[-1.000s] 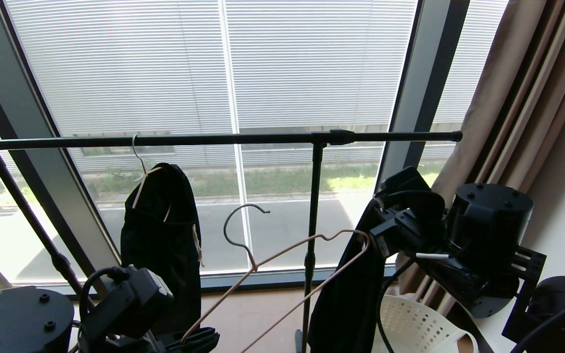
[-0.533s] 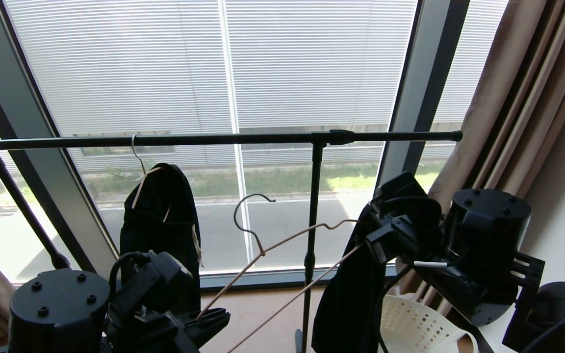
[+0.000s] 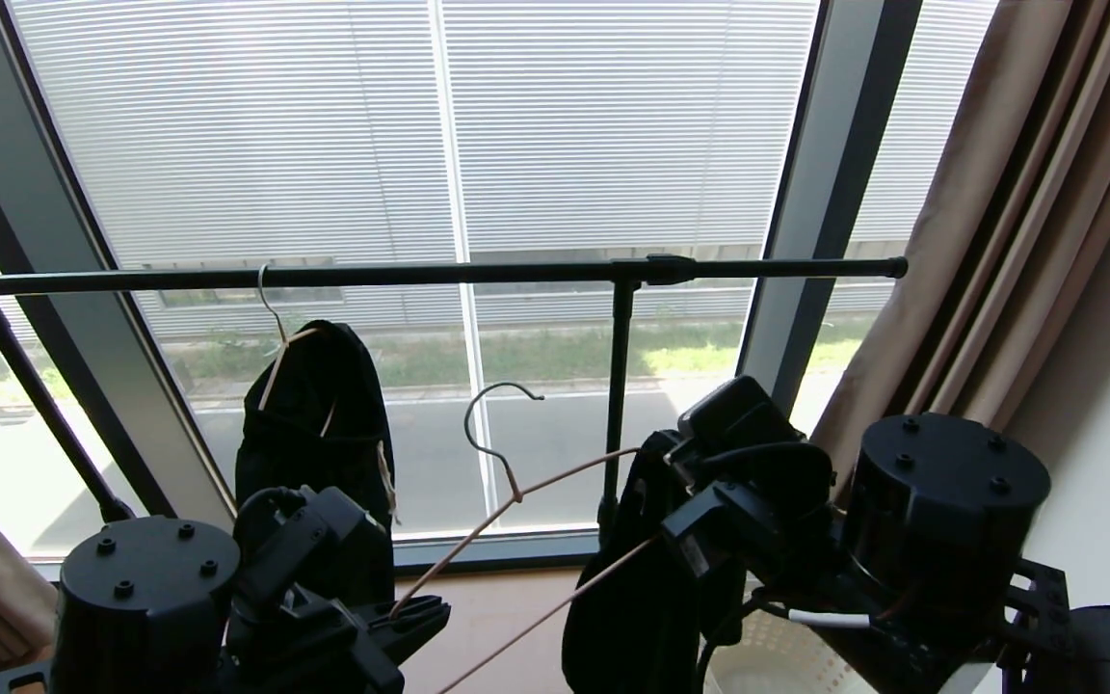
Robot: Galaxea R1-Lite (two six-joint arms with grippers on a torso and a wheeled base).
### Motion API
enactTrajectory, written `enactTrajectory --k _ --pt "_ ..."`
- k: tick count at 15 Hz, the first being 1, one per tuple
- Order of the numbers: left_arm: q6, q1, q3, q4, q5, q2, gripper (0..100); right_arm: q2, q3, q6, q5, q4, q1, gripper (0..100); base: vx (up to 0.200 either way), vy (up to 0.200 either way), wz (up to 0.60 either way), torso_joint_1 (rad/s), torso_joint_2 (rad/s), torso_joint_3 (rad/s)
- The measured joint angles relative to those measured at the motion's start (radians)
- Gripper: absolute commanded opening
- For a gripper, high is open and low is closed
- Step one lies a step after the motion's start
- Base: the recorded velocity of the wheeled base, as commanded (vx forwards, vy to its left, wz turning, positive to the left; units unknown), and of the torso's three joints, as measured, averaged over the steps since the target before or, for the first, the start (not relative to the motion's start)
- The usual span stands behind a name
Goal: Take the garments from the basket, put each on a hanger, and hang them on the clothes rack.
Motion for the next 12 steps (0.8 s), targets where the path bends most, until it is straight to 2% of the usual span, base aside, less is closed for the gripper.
enactTrajectory --k 5,9,12 --pt "0.000 -0.003 0.007 -0.026 0.000 0.002 0 0.004 -0.047 0.028 -0.014 0.000 0.182 0 0.000 0.000 0.00 0.000 0.00 0.000" --pt "0.000 -0.003 0.011 -0.027 0.000 0.002 0 0.026 -0.092 0.041 -0.032 0.002 0.249 0 0.000 0.000 0.00 0.000 0.00 0.000" --pt "0.001 -0.004 0.011 -0.030 0.000 -0.003 0 0.047 -0.101 0.065 -0.049 0.000 0.262 0 0.000 0.000 0.00 0.000 0.00 0.000"
